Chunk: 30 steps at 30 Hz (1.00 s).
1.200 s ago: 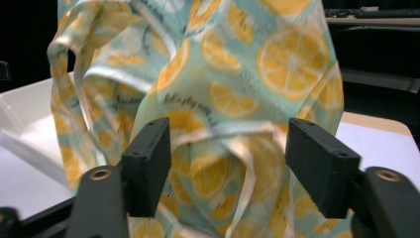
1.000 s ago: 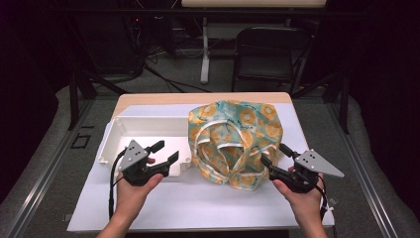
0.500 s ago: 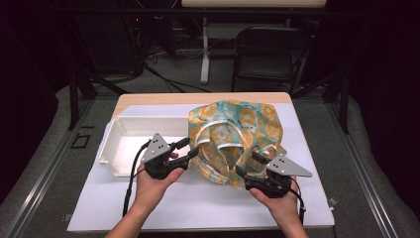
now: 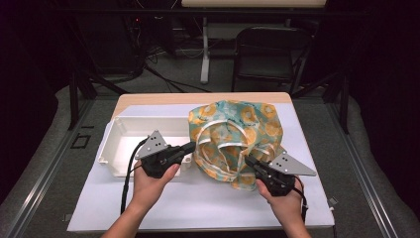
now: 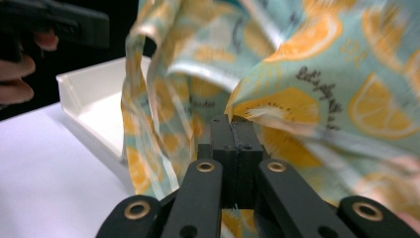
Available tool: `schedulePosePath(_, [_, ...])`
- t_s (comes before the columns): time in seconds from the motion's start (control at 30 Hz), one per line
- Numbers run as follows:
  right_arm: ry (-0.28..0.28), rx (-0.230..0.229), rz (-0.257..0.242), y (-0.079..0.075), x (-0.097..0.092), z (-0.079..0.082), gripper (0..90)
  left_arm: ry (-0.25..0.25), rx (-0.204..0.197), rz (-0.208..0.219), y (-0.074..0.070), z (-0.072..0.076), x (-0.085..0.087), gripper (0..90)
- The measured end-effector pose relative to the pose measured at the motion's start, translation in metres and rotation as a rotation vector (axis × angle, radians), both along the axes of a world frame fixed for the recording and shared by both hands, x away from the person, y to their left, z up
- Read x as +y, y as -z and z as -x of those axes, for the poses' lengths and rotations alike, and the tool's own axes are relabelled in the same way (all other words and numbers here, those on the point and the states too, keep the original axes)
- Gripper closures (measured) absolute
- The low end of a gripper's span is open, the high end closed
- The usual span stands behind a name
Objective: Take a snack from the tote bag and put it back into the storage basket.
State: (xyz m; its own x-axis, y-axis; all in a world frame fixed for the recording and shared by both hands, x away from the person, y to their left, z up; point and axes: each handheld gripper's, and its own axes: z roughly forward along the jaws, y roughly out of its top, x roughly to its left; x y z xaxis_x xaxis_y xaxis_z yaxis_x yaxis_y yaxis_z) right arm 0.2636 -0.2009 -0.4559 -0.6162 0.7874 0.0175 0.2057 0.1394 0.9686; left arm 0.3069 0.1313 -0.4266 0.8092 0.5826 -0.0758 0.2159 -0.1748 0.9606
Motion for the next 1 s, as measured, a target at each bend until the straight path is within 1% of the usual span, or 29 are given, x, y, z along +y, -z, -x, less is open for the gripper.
schedulePosePath(0.03, [0.002, -0.016, 0.000, -0.004, -0.002, 0.002, 90.0, -0.005, -0.001, -0.004, -0.002, 0.000, 0.001, 90.0])
schedulePosePath(0.1, [0.007, -0.044, -0.015, -0.010, -0.006, 0.003, 90.0, -0.004, -0.007, 0.000, -0.005, 0.000, 0.003, 90.0])
schedulePosePath(0.13, [0.009, -0.065, -0.019, -0.017, -0.009, 0.003, 90.0, -0.005, -0.008, 0.002, -0.007, 0.000, 0.003, 90.0])
schedulePosePath(0.2, [0.010, -0.070, -0.021, -0.019, -0.011, 0.002, 90.0, -0.014, -0.013, 0.011, -0.010, -0.001, 0.005, 90.0])
schedulePosePath(0.27, [0.016, -0.080, -0.031, -0.025, -0.012, -0.001, 90.0, -0.047, -0.013, 0.011, -0.011, -0.002, 0.006, 90.0])
schedulePosePath(0.3, [0.012, -0.084, -0.041, -0.027, -0.012, -0.002, 90.0, -0.058, -0.020, 0.017, -0.009, -0.002, 0.005, 83.8])
schedulePosePath(0.33, [0.013, -0.087, -0.041, -0.029, -0.012, -0.003, 90.0, -0.074, -0.019, 0.016, -0.008, -0.002, 0.004, 74.3])
schedulePosePath(0.37, [0.011, -0.094, -0.050, -0.031, -0.011, -0.004, 90.0, -0.080, -0.007, 0.015, -0.005, -0.004, 0.002, 63.3])
schedulePosePath(0.4, [0.012, -0.101, -0.051, -0.033, -0.011, -0.004, 90.0, -0.077, 0.018, 0.009, -0.002, -0.006, 0.000, 54.1])
schedulePosePath(0.47, [0.012, -0.107, -0.055, -0.035, -0.010, -0.005, 90.0, -0.073, 0.071, -0.021, 0.004, -0.013, -0.006, 38.3])
schedulePosePath(0.5, [0.012, -0.110, -0.055, -0.036, -0.010, -0.005, 90.0, -0.071, 0.091, -0.018, 0.008, -0.015, -0.009, 33.8])
schedulePosePath(0.57, [0.015, -0.113, -0.058, -0.038, -0.010, -0.005, 90.0, -0.053, 0.124, -0.039, 0.013, -0.020, -0.013, 32.0])
schedulePosePath(0.6, [0.019, -0.120, -0.057, -0.039, -0.011, -0.004, 90.0, -0.046, 0.135, -0.040, 0.015, -0.022, -0.015, 35.1])
schedulePosePath(0.63, [0.019, -0.120, -0.057, -0.039, -0.011, -0.004, 90.0, -0.045, 0.138, -0.058, 0.016, -0.022, -0.017, 35.1])
schedulePosePath(0.67, [0.022, -0.123, -0.052, -0.040, -0.012, -0.005, 90.0, -0.056, 0.112, -0.092, 0.015, -0.019, -0.019, 60.9])
schedulePosePath(0.7, [0.022, -0.123, -0.052, -0.040, -0.012, -0.005, 90.0, -0.056, 0.112, -0.092, 0.015, -0.019, -0.019, 71.8])
schedulePosePath(0.73, [0.031, -0.131, -0.045, -0.042, -0.015, -0.006, 90.0, -0.022, 0.116, -0.087, 0.010, -0.017, -0.017, 80.3])
schedulePosePath(0.77, [0.036, -0.130, -0.042, -0.043, -0.017, -0.006, 90.0, -0.022, 0.116, -0.087, 0.010, -0.017, -0.017, 84.7])
schedulePosePath(0.8, [0.036, -0.130, -0.042, -0.043, -0.017, -0.006, 90.0, -0.002, 0.123, -0.071, 0.007, -0.017, -0.015, 84.7])
schedulePosePath(0.83, [0.042, -0.138, -0.040, -0.044, -0.019, -0.008, 90.0, 0.010, 0.118, -0.059, 0.003, -0.016, -0.012, 88.6])
schedulePosePath(0.87, [0.046, -0.143, -0.039, -0.046, -0.021, -0.009, 90.0, 0.019, 0.119, -0.062, -0.001, -0.017, -0.010, 89.2])
schedulePosePath(0.9, [0.053, -0.146, -0.040, -0.048, -0.022, -0.010, 90.0, 0.018, 0.118, -0.050, -0.004, -0.017, -0.008, 89.4])
schedulePosePath(0.97, [0.063, -0.162, -0.035, -0.054, -0.025, -0.014, 90.0, 0.023, 0.130, -0.022, -0.012, -0.020, -0.002, 89.4])
schedulePosePath(1.0, [0.075, -0.178, -0.026, -0.060, -0.027, -0.018, 90.0, 0.018, 0.137, 0.004, -0.015, -0.022, 0.001, 89.3])
